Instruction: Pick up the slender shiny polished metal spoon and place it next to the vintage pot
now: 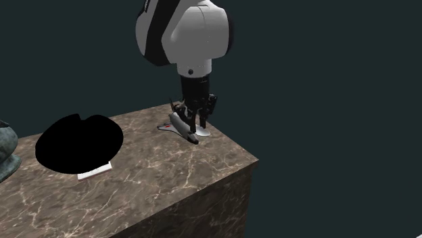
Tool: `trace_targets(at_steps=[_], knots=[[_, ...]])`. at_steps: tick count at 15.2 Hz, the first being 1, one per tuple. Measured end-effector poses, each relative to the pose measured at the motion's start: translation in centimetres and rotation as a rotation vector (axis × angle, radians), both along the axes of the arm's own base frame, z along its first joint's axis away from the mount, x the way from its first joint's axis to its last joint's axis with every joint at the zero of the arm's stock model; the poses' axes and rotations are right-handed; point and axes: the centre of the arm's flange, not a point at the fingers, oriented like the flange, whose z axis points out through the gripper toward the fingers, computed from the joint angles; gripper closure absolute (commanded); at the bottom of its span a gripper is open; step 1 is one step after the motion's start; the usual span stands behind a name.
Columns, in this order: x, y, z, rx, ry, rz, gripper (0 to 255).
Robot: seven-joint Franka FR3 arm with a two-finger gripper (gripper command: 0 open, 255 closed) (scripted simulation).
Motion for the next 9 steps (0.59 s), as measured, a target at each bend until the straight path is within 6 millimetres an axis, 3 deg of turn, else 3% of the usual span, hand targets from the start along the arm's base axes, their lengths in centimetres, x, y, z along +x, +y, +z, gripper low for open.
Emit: trace_targets(at_steps=[9], knots=[[0.1,0.1,4.9,0.0,0.0,0.0,255]])
